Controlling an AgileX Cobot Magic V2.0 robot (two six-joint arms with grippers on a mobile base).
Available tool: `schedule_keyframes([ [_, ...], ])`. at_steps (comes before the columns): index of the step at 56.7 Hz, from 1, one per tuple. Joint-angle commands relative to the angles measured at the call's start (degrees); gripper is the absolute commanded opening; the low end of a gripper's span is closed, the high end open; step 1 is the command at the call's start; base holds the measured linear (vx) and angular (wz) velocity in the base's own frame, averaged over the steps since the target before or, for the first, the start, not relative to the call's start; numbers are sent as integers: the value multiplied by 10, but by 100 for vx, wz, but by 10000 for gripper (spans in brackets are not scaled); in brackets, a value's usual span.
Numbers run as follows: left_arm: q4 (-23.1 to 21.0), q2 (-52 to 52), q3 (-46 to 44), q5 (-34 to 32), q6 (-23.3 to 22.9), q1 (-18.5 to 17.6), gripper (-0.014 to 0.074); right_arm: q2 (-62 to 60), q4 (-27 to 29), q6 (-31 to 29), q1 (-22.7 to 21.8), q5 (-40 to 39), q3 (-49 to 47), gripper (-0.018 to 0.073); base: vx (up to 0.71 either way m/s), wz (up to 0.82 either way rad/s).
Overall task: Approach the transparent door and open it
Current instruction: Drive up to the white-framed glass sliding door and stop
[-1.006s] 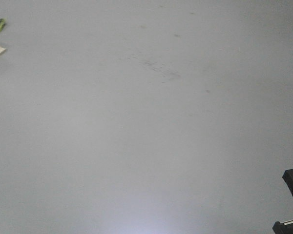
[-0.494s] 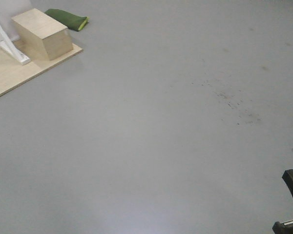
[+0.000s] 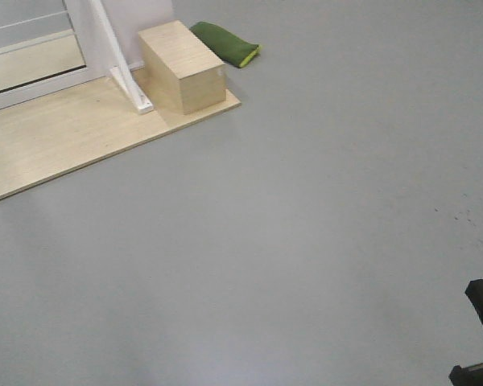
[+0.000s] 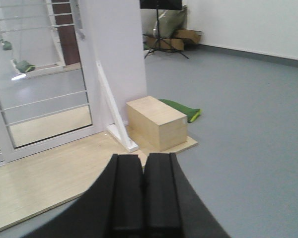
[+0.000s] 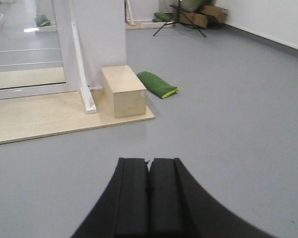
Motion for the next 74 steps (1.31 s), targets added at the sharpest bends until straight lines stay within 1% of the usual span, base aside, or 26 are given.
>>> schedule_keyframes([
  [1, -4, -7, 6, -46, 0, -11, -6, -9, -5, -1, -1, -47, 3, -1, 53, 61],
  [6, -4, -7, 6, -46, 0, -19, -6, -9, -5, -1, -1, -47, 3, -1, 53, 61],
  [47, -4, -7, 6, -46, 0, -19, -6, -9, -5, -1, -1, -47, 3, -1, 51, 55],
  [57, -4, -7, 6, -46, 0, -19, -6, -9, -5, -1, -1, -47, 3, -1, 50, 24],
  [74, -4, -7, 6, -46, 0, -19, -6, -9, -5, -1, -1, -47, 3, -1, 52, -2],
])
